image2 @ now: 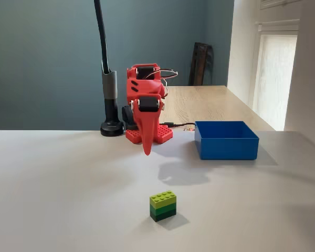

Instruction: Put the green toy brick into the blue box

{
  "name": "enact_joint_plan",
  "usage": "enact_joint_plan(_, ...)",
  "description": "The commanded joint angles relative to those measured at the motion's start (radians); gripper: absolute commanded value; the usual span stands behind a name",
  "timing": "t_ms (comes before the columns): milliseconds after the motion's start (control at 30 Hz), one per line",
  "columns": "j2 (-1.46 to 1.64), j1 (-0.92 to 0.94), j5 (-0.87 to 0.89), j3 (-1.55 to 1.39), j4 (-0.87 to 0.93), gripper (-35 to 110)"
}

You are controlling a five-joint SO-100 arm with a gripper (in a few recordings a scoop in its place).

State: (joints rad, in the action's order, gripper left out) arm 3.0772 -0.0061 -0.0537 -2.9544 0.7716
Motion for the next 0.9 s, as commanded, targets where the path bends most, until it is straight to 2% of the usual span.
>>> enact_joint_plan(0, -0.155, 0.003, -0.002, 0.184, -0.018, 0)
enact_joint_plan(200, -0.353, 0.005, 0.006, 0.387, -0.014, 0)
enact_joint_plan(367, -0.497, 0.005, -0.078, 0.541, 0.009, 0)
enact_joint_plan(867, -1.042, -0.006, -0.210, 1.058, 0.374, 0)
